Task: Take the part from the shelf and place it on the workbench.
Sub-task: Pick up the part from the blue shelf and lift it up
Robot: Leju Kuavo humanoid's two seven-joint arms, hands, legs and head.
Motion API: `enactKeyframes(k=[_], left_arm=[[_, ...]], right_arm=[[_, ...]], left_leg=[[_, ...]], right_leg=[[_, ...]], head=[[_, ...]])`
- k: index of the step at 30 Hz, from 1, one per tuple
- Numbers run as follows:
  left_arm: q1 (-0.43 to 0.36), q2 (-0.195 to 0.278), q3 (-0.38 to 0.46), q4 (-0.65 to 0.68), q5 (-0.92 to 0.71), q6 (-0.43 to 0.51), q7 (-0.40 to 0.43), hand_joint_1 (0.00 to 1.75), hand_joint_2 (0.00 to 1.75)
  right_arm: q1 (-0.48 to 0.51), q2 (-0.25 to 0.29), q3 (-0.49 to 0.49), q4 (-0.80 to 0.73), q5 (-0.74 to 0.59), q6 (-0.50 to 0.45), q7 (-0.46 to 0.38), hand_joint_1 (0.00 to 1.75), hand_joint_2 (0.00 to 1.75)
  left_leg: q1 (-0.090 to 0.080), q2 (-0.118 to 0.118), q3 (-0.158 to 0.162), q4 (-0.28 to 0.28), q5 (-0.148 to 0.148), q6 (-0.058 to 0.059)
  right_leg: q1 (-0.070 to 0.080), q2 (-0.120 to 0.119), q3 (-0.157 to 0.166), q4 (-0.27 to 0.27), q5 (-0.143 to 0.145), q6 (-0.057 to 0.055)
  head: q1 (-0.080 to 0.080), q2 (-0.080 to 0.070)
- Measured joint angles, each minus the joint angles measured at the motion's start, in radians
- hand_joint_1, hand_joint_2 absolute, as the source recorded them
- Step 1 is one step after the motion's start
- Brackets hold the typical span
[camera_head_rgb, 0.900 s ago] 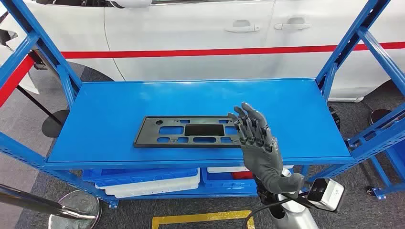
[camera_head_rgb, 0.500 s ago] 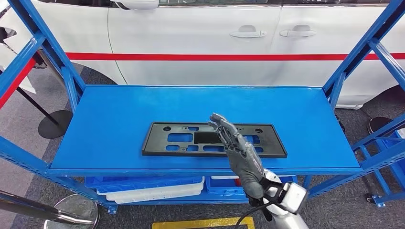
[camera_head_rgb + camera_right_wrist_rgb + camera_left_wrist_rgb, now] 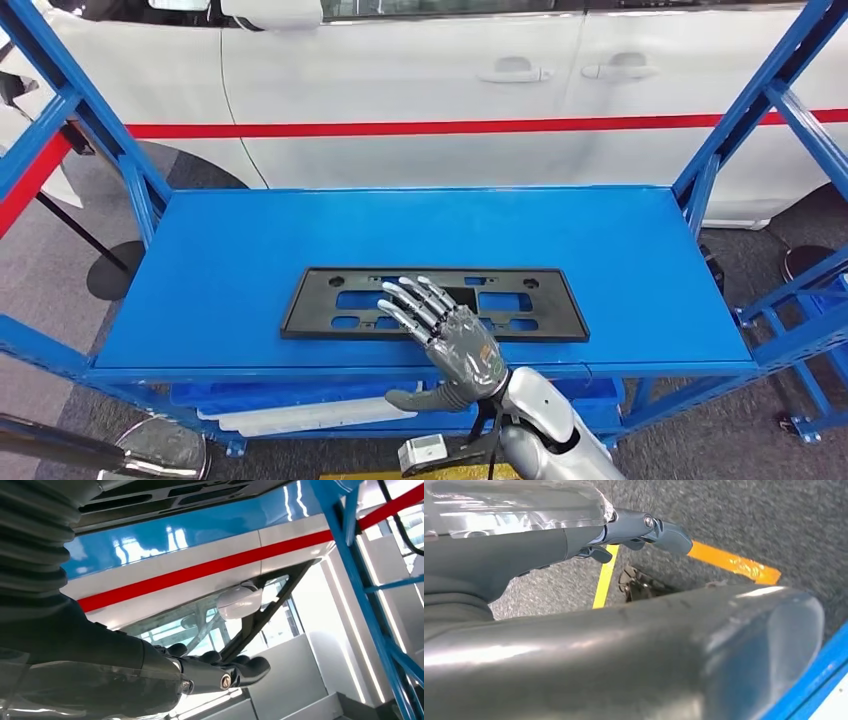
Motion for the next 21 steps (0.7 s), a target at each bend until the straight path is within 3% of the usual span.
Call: enactKeyframes(k=[2,3,4,5,7,9,12,14,17,18,19,20,21], left_arm=[[0.002,0.000,0.000,0.000,0.000,-0.002,0.000,0.00,0.00],[0.003,0.000,0.000,0.000,0.000,-0.003,-0.001,0.00,0.00],[0.005,0.000,0.000,0.000,0.000,-0.004,-0.001,0.00,0.00],[0.006,0.000,0.000,0.000,0.000,-0.004,-0.002,0.00,0.00],[0.006,0.001,0.000,0.000,0.000,-0.005,-0.003,0.00,0.00],[0.005,0.002,0.000,0.000,-0.002,-0.005,-0.003,0.00,0.00],[0.006,0.001,0.000,0.000,-0.004,-0.006,-0.003,0.00,0.00],[0.005,0.001,0.000,0.000,-0.005,-0.007,-0.003,0.00,0.00],[0.004,0.002,0.000,0.000,-0.008,-0.011,-0.003,0.00,0.00],[0.005,0.002,0.000,0.000,-0.009,-0.012,-0.003,0.00,0.00],[0.005,0.002,0.000,0.000,-0.011,-0.013,-0.003,0.00,0.00],[0.005,0.002,0.000,0.000,-0.012,-0.014,-0.003,0.00,0.00],[0.005,0.002,0.000,0.000,-0.013,-0.014,-0.004,0.00,0.00]], right_arm=[[-0.008,0.004,0.014,0.024,0.024,-0.002,0.015,0.00,1.75],[-0.010,0.005,0.020,0.033,0.034,-0.002,0.023,0.00,1.75],[-0.011,0.006,0.025,0.042,0.043,-0.002,0.030,0.00,1.75],[-0.013,0.007,0.029,0.048,0.051,-0.002,0.037,0.00,1.75],[-0.018,0.012,0.035,0.058,0.061,-0.002,0.048,0.00,1.75],[-0.024,0.017,0.037,0.066,0.065,-0.003,0.059,0.00,1.75],[-0.040,0.030,0.039,0.085,0.069,-0.004,0.074,0.00,1.75],[-0.057,0.040,0.040,0.102,0.069,-0.004,0.083,0.00,1.75],[-0.083,0.053,0.040,0.140,0.071,-0.008,0.093,0.00,1.75],[-0.089,0.058,0.040,0.157,0.075,-0.010,0.098,0.00,1.75],[-0.094,0.064,0.040,0.174,0.081,-0.013,0.103,0.00,1.75],[-0.099,0.069,0.040,0.188,0.087,-0.016,0.108,0.00,1.75],[-0.106,0.075,0.040,0.202,0.093,-0.019,0.111,0.00,1.75]], left_leg=[[0.002,0.001,-0.067,0.133,-0.057,-0.006],[0.004,0.001,-0.091,0.175,-0.066,-0.009],[0.005,0.001,-0.098,0.183,-0.055,-0.011],[0.006,0.001,-0.084,0.148,-0.025,-0.012],[0.008,0.002,-0.022,0.012,0.043,-0.011],[0.006,0.001,0.017,-0.071,0.070,-0.001],[0.005,0.000,0.019,-0.082,0.073,0.018],[0.007,0.001,0.021,-0.087,0.077,0.030],[0.007,0.002,0.019,-0.089,0.080,0.036],[0.006,0.002,0.019,-0.089,0.080,0.036],[0.006,0.001,0.019,-0.089,0.080,0.037],[0.006,0.001,0.020,-0.089,0.080,0.036],[0.005,0.000,0.022,-0.089,0.079,0.036]], right_leg=[[0.001,-0.002,0.001,0.000,-0.002,-0.004],[0.002,-0.003,0.001,0.001,-0.003,-0.004],[0.002,-0.003,0.001,0.003,-0.004,-0.004],[0.001,-0.002,0.001,0.006,-0.006,-0.002],[0.001,-0.001,0.000,0.017,-0.014,0.004],[0.004,0.000,-0.003,0.028,-0.020,0.013],[0.005,0.001,-0.006,0.033,-0.021,0.026],[0.002,0.001,-0.021,0.070,-0.049,0.037],[-0.004,0.000,-0.103,0.248,-0.138,0.050],[-0.004,0.000,-0.128,0.299,-0.153,0.051],[-0.004,0.000,-0.139,0.319,-0.150,0.051],[-0.004,0.000,-0.128,0.295,-0.126,0.048],[-0.003,0.000,-0.099,0.234,-0.089,0.044]], head=[[0.000,0.000],[0.000,0.000],[0.000,0.000],[0.000,0.000],[0.000,0.000],[0.000,0.000],[0.000,0.000],[0.000,0.000],[0.000,0.000],[0.000,0.000],[0.000,0.000],[0.000,0.000],[0.000,0.000]])
